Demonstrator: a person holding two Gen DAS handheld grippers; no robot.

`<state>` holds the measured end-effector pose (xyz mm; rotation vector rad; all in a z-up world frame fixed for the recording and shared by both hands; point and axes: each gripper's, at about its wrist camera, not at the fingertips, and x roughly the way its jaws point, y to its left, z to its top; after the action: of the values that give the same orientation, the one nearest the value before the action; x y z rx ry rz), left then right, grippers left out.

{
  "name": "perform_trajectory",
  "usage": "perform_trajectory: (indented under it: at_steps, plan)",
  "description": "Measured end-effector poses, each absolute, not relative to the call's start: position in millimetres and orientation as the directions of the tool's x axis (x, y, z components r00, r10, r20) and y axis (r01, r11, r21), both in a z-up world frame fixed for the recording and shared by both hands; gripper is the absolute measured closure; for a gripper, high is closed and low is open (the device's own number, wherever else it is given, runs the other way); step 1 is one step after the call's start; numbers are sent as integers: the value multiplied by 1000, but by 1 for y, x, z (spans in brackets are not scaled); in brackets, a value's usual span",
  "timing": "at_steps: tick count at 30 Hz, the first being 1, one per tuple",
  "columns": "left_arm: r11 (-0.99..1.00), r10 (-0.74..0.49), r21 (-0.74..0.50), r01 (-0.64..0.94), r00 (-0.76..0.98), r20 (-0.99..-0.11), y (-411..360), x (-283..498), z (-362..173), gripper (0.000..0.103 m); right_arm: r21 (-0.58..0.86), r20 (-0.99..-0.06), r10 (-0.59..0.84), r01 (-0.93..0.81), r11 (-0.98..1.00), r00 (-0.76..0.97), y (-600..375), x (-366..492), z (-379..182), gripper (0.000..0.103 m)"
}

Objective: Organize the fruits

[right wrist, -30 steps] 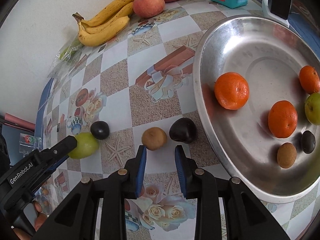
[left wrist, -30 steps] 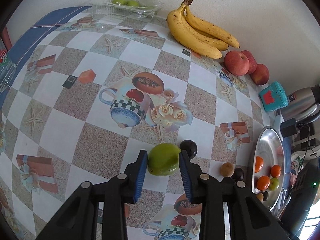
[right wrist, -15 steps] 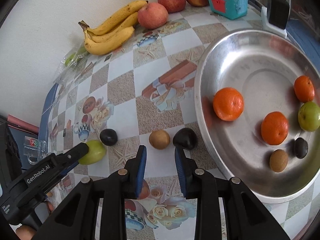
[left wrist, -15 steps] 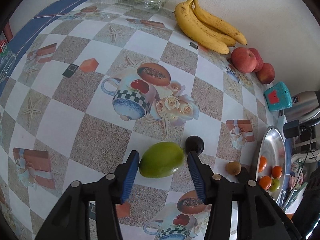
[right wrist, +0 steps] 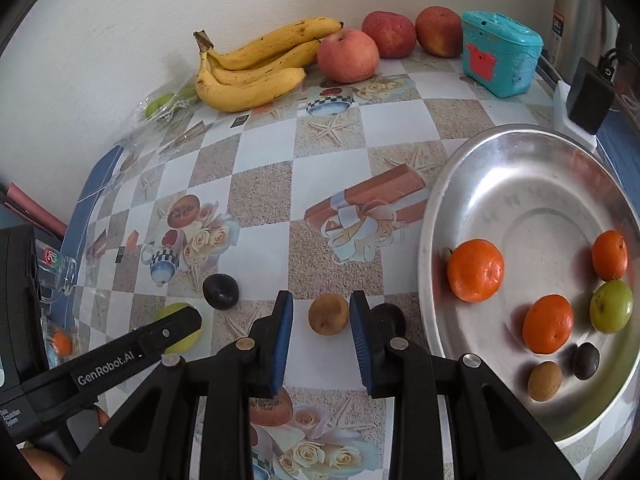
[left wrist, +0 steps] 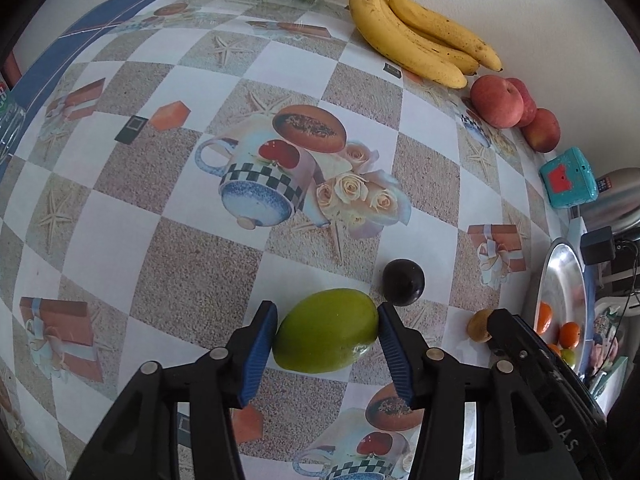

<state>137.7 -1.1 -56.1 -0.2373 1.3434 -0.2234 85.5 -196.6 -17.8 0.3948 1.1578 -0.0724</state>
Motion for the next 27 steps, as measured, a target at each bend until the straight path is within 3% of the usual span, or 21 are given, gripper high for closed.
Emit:
perform_trajectory:
  at_steps: [15,27]
  plan:
    - [947,-312,-320,-2,220,-924,4,140,-57,49,136,-929,62,183,974,364,-177,94,-34,73]
    - [947,-301,-319,-29,258,-918,11,138,-48,49,177,-914,93,181,967,396,-180,91,-23,77]
